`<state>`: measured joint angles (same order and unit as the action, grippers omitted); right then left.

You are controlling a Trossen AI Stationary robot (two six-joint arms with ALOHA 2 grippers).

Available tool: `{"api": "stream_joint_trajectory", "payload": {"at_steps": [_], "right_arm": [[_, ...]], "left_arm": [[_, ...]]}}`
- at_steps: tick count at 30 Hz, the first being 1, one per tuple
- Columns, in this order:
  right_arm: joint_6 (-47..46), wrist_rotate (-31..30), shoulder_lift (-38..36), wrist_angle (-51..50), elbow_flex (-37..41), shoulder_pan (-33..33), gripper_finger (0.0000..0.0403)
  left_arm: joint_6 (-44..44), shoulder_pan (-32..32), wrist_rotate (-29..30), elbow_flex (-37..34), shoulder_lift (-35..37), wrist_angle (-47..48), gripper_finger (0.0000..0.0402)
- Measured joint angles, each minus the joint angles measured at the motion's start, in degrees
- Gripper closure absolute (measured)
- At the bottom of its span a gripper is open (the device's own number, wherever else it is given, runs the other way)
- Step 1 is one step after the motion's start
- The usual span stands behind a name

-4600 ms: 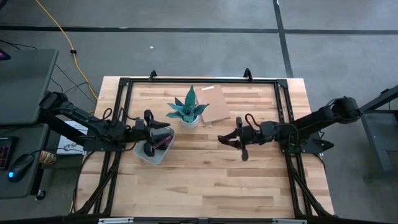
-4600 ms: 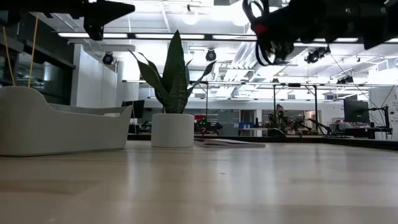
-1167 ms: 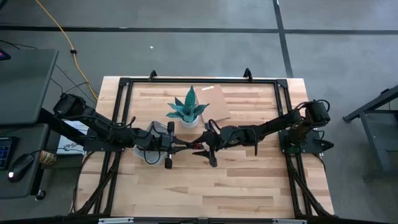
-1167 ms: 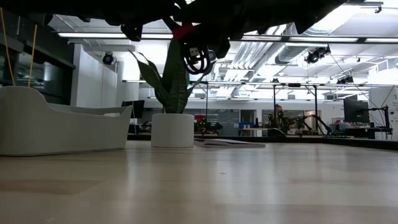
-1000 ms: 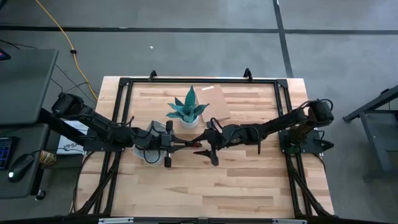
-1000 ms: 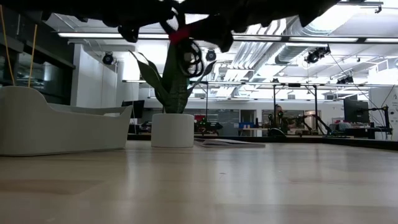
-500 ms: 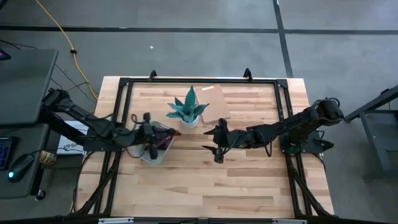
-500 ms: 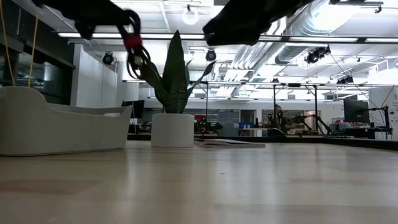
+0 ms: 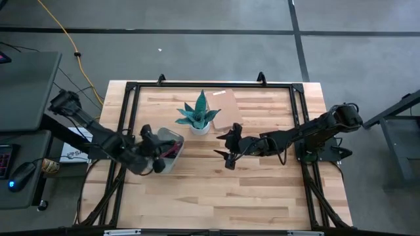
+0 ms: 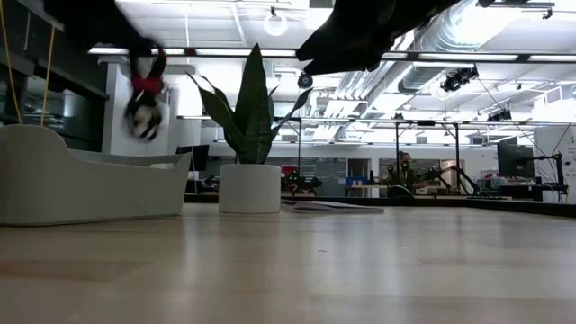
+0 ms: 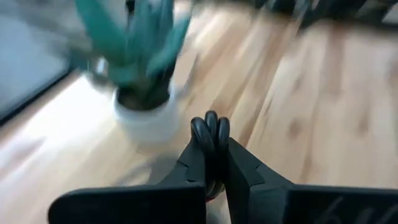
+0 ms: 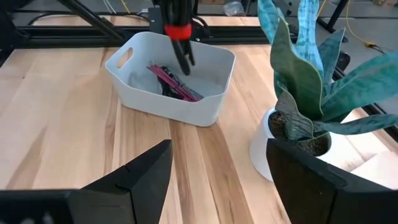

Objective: Pick and place USB-C Cables
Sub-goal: Put the black charger cable into the bin

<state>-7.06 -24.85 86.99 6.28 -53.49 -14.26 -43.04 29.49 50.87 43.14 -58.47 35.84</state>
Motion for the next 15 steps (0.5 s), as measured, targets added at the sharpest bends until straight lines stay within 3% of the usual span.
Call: {"api": "stream_joint_trajectory", "payload": {"at_steps": [7,15], "right_arm": [[-0.47,0.03,0.00,-0.65,0.00,0.00,0.0150],[-0.77,0.22,0.00,-1.22,0.00,0.00,0.0150]], "left_arm": [[-14.92,-4.93,-12.25,4.15,-9.80,17.36,0.0401],[-14.25,-11.32,-18.60,4.20,-14.22,19.78,0.0401]]}}
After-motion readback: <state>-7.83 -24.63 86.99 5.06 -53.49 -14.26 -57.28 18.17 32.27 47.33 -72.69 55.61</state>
